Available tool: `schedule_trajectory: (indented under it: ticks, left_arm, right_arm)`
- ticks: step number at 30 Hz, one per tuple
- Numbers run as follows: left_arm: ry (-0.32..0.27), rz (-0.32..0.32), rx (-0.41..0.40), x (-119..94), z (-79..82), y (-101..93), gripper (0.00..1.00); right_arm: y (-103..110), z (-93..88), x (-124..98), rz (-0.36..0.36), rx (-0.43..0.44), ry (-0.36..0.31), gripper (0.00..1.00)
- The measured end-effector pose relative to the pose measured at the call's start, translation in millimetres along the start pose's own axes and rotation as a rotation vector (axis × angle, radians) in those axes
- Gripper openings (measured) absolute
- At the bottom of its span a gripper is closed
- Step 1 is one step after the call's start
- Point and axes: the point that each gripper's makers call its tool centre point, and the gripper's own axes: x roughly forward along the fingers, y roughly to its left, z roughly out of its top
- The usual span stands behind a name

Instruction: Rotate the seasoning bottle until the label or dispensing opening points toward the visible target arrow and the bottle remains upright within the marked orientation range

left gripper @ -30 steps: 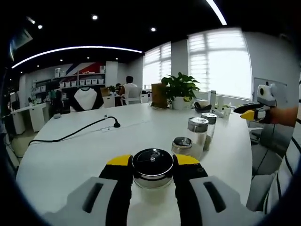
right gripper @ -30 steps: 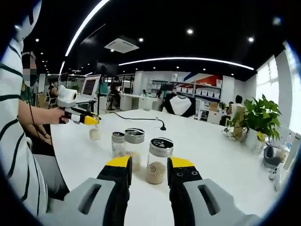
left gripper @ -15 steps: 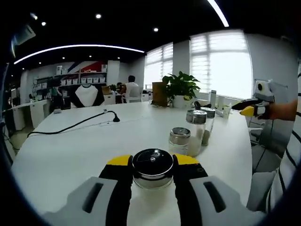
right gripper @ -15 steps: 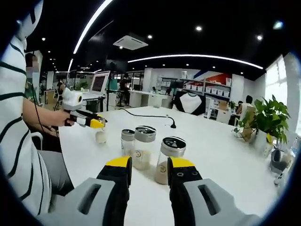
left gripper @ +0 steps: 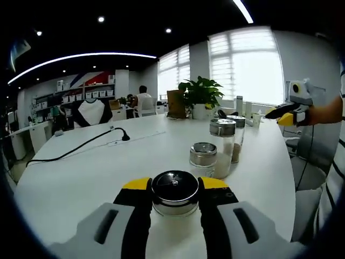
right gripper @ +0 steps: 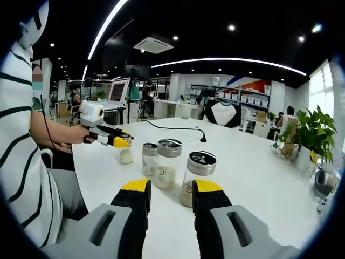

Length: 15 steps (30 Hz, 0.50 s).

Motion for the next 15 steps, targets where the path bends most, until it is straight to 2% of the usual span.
schedule_trajectory:
  ticks: [7,15]
  left_arm:
    - [-0.006,0.009,-0.012,3.8,0.3,6.2,0.35]
    - [-0.005,-0.013,0.011,16.3,2.3,1.6,0.35]
  right_arm:
    - [0.2,-1.5,0.9,0.015,-0.014,0.016,0.29]
    - [0.7,-4.7,0.4,0.016,-0.015,0.029,0.29]
